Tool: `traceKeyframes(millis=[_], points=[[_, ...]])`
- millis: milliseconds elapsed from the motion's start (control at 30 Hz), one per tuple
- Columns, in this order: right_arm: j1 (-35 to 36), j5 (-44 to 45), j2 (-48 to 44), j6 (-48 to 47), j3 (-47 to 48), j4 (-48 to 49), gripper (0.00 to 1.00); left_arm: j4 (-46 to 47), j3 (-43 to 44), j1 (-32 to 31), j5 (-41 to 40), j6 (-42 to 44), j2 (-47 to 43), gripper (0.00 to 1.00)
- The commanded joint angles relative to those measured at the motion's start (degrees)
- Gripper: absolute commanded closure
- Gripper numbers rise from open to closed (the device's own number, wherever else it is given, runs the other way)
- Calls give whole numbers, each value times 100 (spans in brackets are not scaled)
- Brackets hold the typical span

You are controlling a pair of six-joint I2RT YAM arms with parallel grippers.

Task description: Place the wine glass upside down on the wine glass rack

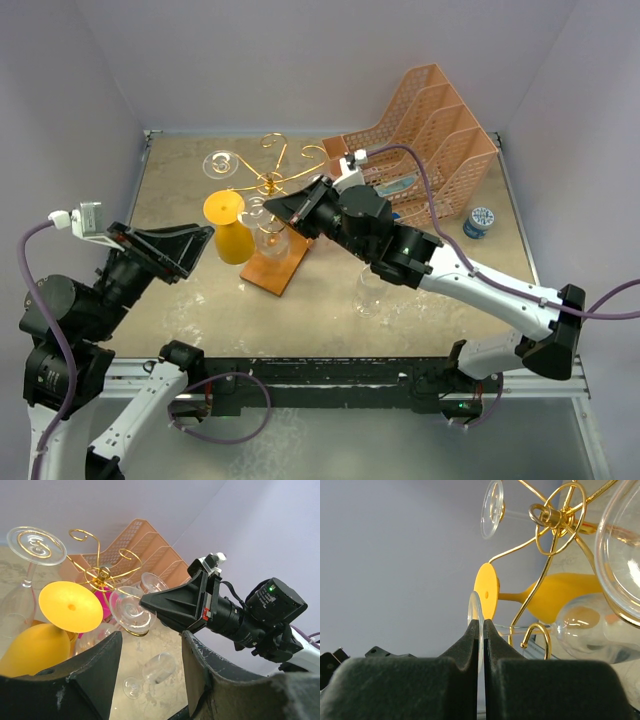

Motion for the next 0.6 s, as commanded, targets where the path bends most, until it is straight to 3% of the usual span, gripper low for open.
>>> traceKeyframes(millis=[0, 567], points=[[-30, -99, -396, -74, -73, 522, 100, 44, 196, -10, -173, 93, -45, 52], [-57, 87, -916, -64, -526, 351, 100, -355, 396, -10, -512, 257, 45, 52]])
